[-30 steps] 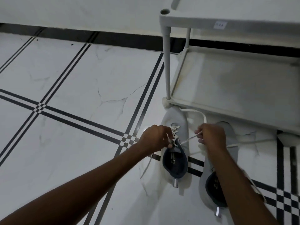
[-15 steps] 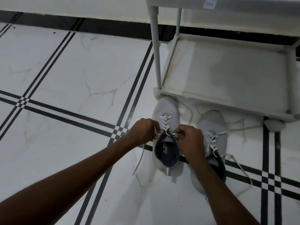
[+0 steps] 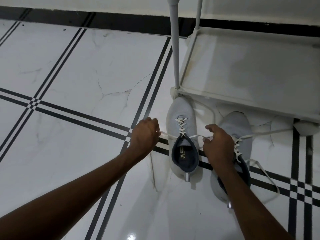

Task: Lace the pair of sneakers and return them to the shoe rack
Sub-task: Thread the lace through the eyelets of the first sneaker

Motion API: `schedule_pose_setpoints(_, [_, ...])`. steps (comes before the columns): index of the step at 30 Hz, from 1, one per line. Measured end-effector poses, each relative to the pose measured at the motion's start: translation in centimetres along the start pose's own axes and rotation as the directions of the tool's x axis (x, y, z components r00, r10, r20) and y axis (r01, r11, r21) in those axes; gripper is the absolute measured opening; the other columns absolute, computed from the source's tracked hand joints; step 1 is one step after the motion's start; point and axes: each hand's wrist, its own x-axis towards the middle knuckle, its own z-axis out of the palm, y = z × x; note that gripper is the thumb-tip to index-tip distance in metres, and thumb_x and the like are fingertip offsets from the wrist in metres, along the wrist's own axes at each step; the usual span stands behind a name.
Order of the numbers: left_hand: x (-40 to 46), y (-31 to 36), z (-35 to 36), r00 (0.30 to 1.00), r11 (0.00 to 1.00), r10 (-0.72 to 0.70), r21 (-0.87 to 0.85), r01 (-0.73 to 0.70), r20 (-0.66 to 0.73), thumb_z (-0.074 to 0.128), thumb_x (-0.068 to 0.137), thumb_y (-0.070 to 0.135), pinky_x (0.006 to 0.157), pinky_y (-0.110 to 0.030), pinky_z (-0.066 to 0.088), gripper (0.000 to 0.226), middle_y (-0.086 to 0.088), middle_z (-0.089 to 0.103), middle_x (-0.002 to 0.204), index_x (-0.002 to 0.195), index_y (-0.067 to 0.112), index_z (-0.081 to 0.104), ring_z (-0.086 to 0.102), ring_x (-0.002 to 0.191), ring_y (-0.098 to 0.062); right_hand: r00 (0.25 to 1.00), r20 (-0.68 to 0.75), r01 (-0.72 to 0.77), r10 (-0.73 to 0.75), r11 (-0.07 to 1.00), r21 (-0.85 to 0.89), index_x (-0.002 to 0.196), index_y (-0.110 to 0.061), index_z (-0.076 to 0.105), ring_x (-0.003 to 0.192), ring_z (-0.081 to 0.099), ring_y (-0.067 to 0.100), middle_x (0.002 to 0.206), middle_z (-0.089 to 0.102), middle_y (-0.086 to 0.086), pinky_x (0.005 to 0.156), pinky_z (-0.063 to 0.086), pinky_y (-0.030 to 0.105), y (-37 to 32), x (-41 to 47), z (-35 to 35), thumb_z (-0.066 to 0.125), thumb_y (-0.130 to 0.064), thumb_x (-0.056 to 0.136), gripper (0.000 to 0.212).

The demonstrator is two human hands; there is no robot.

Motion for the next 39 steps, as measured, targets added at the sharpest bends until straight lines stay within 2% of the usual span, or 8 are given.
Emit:
schedule_pose_setpoints(2, [-0.6,0.4,0.4,0.964,0.954,-0.202,-0.186,0.233,0.171,0.058,0.094,0.051,0.062,-0.03,0.055,0.049,-0.005,0.071,0.071,0.082,0.006,0.073,0.068,0.065,-0.019,0.981,-0.039,-0.191,0.192,0.981,0.041,0.095,-0.014,0.07,0.089,0.066,0.033,0.096,0.072,0.009,0.072,0.05,0.036,-0.3,-0.2,0.4,0.062,-0.03,0.088,0.019])
schedule_pose_setpoints(6, [-0.6,1.6,2.0,0.782,0.407,-0.256,-0.67,0.621,0.568,0.067,0.09,0.048,0.059,-0.027,0.058,0.052,-0.015,0.075,0.073,0.085,-0.004,0.071,0.072,0.061,-0.022,0.83,0.27,-0.549,0.488,0.803,0.233,0.072,-0.009,0.072,0.063,0.068,0.031,0.071,0.073,0.009,0.068,0.058,0.042,0.1,0.7,1.3,0.054,-0.072,0.071,0.065])
schedule_pose_setpoints(14, [0.6,1.4,0.0,0.872,0.115,-0.138,-0.867,0.484,0.469,0.064,0.094,0.014,0.078,-0.03,0.058,0.021,-0.014,0.077,0.098,0.108,-0.001,0.067,0.074,0.093,-0.024,0.877,0.375,-0.48,0.301,0.578,0.66,0.078,-0.005,0.065,0.063,0.064,0.017,0.079,0.071,0.013,0.066,0.053,0.029,-3.2,1.1,-0.7,0.062,-0.007,0.092,0.015])
schedule_pose_setpoints(17, [0.7,1.9,-2.1,0.936,0.219,-0.026,-0.912,0.347,0.35,0.058,0.099,0.018,0.087,-0.037,0.059,0.023,-0.01,0.072,0.081,0.11,0.001,0.069,0.075,0.089,-0.028,0.976,0.201,-0.182,0.08,0.805,0.564,0.088,-0.004,0.069,0.066,0.071,0.008,0.076,0.075,0.002,0.07,0.056,0.029,-5.3,1.5,-2.2,0.063,-0.013,0.093,0.012])
schedule_pose_setpoints(22, [1.0,4.2,-3.1,0.929,0.601,0.166,-0.781,0.171,0.331,0.06,0.096,0.014,0.066,-0.024,0.053,0.019,0.001,0.07,0.073,0.109,0.013,0.075,0.066,0.062,-0.014,0.952,0.174,0.098,-0.251,0.791,0.604,0.093,-0.008,0.076,0.086,0.075,0.012,0.088,0.078,0.002,0.084,0.058,0.029,-9.0,2.6,-4.6,0.064,-0.011,0.092,0.013])
schedule_pose_setpoints(27, [1.3,5.2,-4.4,0.894,0.604,0.249,-0.781,0.158,0.374,0.073,0.088,0.029,0.057,-0.02,0.048,0.022,0.004,0.063,0.062,0.091,0.007,0.075,0.056,0.057,-0.01,0.881,0.375,0.004,-0.289,0.796,0.605,0.096,-0.017,0.079,0.101,0.072,0.023,0.098,0.079,0.002,0.088,0.058,0.039,-8.7,4.6,-3.5,0.062,-0.017,0.094,0.017])
schedule_pose_setpoints(34, [2.4,3.3,-6.4,0.907,0.567,0.251,-0.811,0.144,0.337,0.068,0.091,0.031,0.064,-0.027,0.055,0.029,-0.011,0.071,0.071,0.086,0.004,0.077,0.063,0.061,-0.018,0.78,0.578,-0.061,-0.242,0.889,0.454,0.096,-0.019,0.076,0.054,0.063,0.014,0.069,0.071,0.003,0.045,0.044,0.021,-7.1,4.5,-2.6,0.06,-0.013,0.096,0.017])
schedule_pose_setpoints(39, [3.3,2.3,-6.6,0.918,0.829,0.378,-0.484,-0.28,0.118,0.075,0.085,0.02,0.057,-0.018,0.052,0.015,-0.003,0.074,0.067,0.081,0.006,0.077,0.071,0.06,-0.014,0.608,0.761,-0.103,-0.227,0.928,0.358,0.107,-0.01,0.073,0.056,0.051,0.011,0.092,0.076,0.012,0.045,0.038,0.017,-7.4,5.5,-3.3,0.059,-0.005,0.094,0.021])
